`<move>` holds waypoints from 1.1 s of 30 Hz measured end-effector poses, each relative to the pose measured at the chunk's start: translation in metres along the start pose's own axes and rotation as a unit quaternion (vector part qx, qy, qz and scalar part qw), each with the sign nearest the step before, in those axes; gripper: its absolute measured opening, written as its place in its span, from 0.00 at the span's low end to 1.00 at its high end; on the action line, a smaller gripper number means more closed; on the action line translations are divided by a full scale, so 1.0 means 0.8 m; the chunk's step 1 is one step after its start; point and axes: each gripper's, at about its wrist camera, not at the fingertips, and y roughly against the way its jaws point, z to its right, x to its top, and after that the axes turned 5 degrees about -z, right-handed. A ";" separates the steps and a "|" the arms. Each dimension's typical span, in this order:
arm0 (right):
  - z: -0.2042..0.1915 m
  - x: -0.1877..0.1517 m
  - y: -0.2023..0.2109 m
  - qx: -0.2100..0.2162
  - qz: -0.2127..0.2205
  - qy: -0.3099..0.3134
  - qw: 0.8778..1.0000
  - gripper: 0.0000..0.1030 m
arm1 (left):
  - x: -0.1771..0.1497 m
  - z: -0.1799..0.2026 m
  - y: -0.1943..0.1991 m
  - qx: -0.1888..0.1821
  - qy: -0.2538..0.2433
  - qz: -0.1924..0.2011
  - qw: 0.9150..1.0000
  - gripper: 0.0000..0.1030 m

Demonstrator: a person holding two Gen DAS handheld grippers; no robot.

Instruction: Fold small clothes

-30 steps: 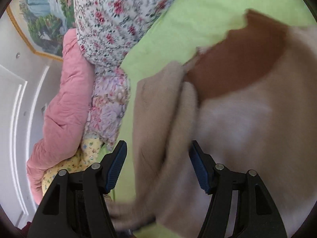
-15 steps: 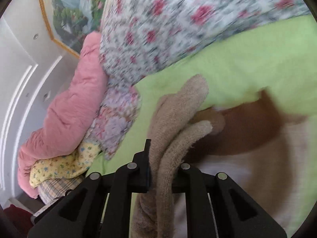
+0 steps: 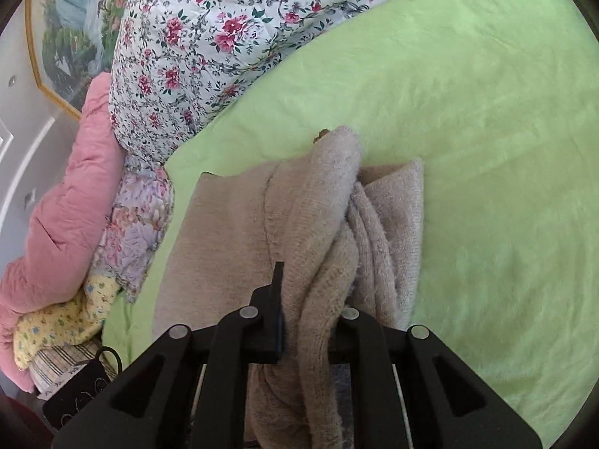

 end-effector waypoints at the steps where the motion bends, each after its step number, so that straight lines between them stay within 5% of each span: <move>1: -0.004 0.001 0.001 -0.006 0.000 0.004 1.000 0.13 | 0.000 0.001 0.000 0.000 0.000 -0.001 1.000 0.08; 7: -0.019 -0.005 0.010 -0.049 0.000 0.019 0.999 0.18 | -0.004 0.013 0.006 0.003 -0.012 -0.005 1.000 0.15; 10: -0.023 -0.011 0.021 -0.069 0.003 0.026 0.997 0.20 | -0.012 0.017 0.022 -0.016 -0.029 -0.019 0.999 0.34; 15: -0.024 -0.026 0.048 -0.103 0.018 0.022 0.994 0.56 | -0.033 0.007 0.071 -0.039 -0.033 -0.023 0.998 0.49; 18: -0.017 -0.035 0.063 -0.096 0.031 0.008 0.995 0.65 | -0.043 -0.009 0.113 -0.034 -0.022 -0.005 0.999 0.58; 23: -0.005 -0.043 0.070 -0.072 0.026 -0.028 0.997 0.72 | -0.032 -0.059 0.166 -0.002 0.025 0.019 1.000 0.69; 27: 0.002 -0.050 0.068 -0.057 0.018 -0.046 0.997 0.83 | -0.002 -0.108 0.170 0.024 0.072 0.019 0.997 0.69; 33: 0.001 -0.050 0.052 -0.051 0.000 -0.044 0.998 0.84 | 0.038 -0.178 0.138 -0.023 0.158 -0.011 0.987 0.69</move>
